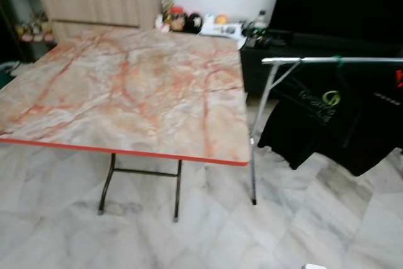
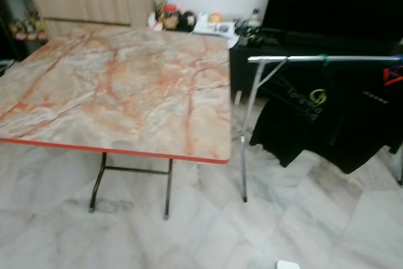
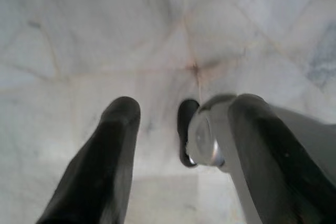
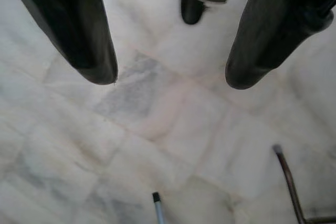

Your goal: Hang hanger

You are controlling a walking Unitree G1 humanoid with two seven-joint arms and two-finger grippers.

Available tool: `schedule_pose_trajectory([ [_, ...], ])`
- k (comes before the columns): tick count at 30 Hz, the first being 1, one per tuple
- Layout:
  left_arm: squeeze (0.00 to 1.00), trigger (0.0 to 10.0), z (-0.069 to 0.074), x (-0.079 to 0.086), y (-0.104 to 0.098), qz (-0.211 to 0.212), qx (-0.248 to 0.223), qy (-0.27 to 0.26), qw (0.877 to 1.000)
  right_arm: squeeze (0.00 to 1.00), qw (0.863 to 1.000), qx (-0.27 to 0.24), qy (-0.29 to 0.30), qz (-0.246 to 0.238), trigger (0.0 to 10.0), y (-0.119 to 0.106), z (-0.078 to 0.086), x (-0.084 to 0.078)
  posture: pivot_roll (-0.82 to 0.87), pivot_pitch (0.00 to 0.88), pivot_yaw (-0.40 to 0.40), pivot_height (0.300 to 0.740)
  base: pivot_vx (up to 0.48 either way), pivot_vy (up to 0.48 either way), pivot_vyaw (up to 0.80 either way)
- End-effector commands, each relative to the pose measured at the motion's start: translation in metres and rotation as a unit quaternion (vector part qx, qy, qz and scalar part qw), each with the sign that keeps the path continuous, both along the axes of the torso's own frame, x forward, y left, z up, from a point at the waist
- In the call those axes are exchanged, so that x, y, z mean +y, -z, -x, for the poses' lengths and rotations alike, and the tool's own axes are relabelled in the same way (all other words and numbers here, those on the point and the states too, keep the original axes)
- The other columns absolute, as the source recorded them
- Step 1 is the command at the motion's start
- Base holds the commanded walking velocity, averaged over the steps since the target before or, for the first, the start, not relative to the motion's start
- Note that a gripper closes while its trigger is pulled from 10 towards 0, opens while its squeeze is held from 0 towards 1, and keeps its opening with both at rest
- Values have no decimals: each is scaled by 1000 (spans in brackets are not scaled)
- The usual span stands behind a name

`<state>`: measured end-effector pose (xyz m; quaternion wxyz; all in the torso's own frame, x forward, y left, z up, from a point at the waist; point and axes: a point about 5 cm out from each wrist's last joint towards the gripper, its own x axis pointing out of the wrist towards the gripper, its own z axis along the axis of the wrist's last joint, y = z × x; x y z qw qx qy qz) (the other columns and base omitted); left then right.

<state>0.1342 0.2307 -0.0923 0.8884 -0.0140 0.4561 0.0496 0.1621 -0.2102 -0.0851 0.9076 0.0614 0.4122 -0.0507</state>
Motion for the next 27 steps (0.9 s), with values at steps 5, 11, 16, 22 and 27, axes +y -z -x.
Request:
schedule_pose_trajectory([
  [5, 0, 10000, 12, -1, 5, 6, 18, -9, 1000, 0, 1000, -1, -3, 0, 10000, 0, 0, 0, 103, 15, -57, 740, 0, -434, 0],
  [11, 0, 10000, 14, 0, 5, 3, 21, -8, 1000, 0, 1000, -1, -4, 0, 10000, 0, 0, 0, 104, 20, -59, 740, 0, -415, 0],
  [16, 0, 10000, 15, -1, 6, 11, 27, -22, 999, 0, 1000, -3, -2, -2, 10000, -1, -2, 0, 106, 44, -67, 740, 0, 0, 0],
  [22, 0, 10000, 15, -4, 7, 11, 28, -14, 999, 0, 1000, -3, 0, -2, 10000, -1, -2, -1, 111, 52, -71, 740, 0, 0, 0],
  [27, 0, 10000, 12, -14, 7, 21, 21, -3, 1000, 0, 1000, -1, 1, 0, 10000, -1, -3, -2, 111, 60, -77, 740, 0, 0, 0],
])
